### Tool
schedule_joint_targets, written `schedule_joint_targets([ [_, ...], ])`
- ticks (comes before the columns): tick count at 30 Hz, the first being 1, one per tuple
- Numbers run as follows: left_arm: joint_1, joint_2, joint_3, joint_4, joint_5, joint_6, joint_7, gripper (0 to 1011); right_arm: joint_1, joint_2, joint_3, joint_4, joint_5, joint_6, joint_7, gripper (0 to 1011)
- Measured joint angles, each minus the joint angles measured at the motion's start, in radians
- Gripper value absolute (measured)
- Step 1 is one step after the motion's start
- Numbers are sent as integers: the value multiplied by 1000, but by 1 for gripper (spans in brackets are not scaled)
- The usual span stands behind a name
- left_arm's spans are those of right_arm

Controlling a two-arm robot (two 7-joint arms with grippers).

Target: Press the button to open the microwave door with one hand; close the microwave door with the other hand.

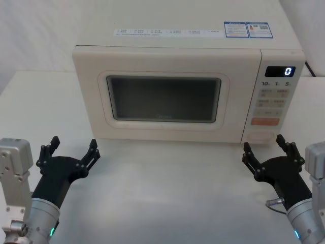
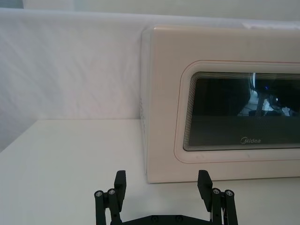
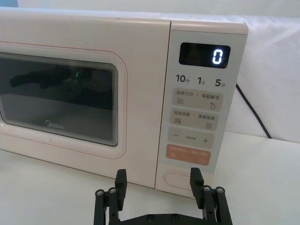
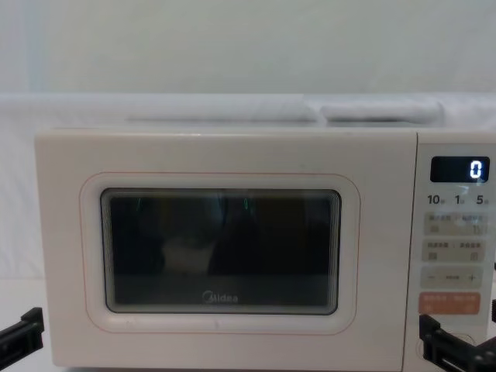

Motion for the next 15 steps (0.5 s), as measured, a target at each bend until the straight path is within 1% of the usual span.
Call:
schedule_joint_targets([
  [3,0,0,0,0,0,0,0,1001,0,0,0,0,0,0,0,825],
  [5,0,0,0,0,0,0,0,1001,0,0,0,0,0,0,0,741],
  [6,0,0,0,0,0,0,0,1001,0,0,0,0,0,0,0,741],
  [7,0,0,0,0,0,0,0,1001,0,0,0,0,0,0,0,699],
  [8,0,0,0,0,0,0,0,1001,0,0,0,0,0,0,0,686],
  [9,0,0,0,0,0,0,0,1001,0,0,0,0,0,0,0,629],
  [10,0,0,0,0,0,0,0,1001,0,0,0,0,0,0,0,601],
  [11,0,0,0,0,0,0,0,1001,0,0,0,0,0,0,0,601],
  [12,0,0,0,0,0,0,0,1001,0,0,0,0,0,0,0,561],
  [13,0,0,0,0,0,0,0,1001,0,0,0,0,0,0,0,500],
  [14,0,0,0,0,0,0,0,1001,0,0,0,0,0,0,0,500],
  [15,0,0,0,0,0,0,0,1001,0,0,0,0,0,0,0,461],
])
